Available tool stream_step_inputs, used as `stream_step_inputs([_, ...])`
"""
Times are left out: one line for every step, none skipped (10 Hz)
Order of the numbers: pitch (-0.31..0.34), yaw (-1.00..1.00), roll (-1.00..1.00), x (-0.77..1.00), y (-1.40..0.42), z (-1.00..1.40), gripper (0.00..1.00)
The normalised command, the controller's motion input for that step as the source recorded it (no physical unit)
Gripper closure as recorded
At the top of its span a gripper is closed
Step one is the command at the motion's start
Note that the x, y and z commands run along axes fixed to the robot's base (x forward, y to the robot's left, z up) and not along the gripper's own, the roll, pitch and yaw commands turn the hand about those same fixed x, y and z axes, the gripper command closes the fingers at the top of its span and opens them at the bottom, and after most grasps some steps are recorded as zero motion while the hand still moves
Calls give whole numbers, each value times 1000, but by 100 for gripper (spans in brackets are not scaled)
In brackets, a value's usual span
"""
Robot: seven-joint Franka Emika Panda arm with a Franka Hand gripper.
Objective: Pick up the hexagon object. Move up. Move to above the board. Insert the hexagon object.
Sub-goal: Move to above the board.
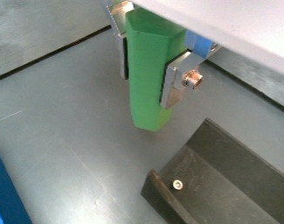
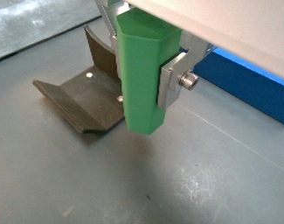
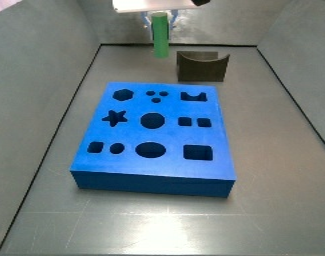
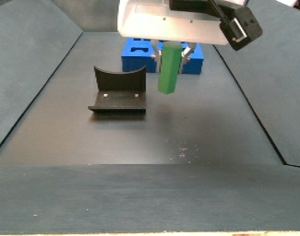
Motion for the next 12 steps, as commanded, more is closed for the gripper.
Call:
stream_step_inputs([50, -3, -23, 48, 12, 1000, 100])
stream_step_inputs([68, -9, -19, 38, 14, 1000, 100])
stream_step_inputs([78, -15, -16, 31, 14, 1000, 100])
stream_step_inputs([81, -20, -14, 25, 16, 1000, 100])
stream_step_inputs([89, -24, -10, 17, 18, 1000, 100])
stream_step_inputs([94, -27, -8, 11, 19, 1000, 100])
stream_step_inputs([103, -28, -9, 5, 20, 1000, 100])
stream_step_inputs([106, -30, -11, 1, 21, 1000, 100])
stream_step_inputs([105, -32, -13, -4, 22, 1000, 100])
stream_step_inputs([102, -34, -13, -8, 22, 1000, 100])
stream_step_inputs([102, -36, -16, -13, 23, 1000, 100])
stream_step_inputs([103, -37, -21, -17, 25, 1000, 100])
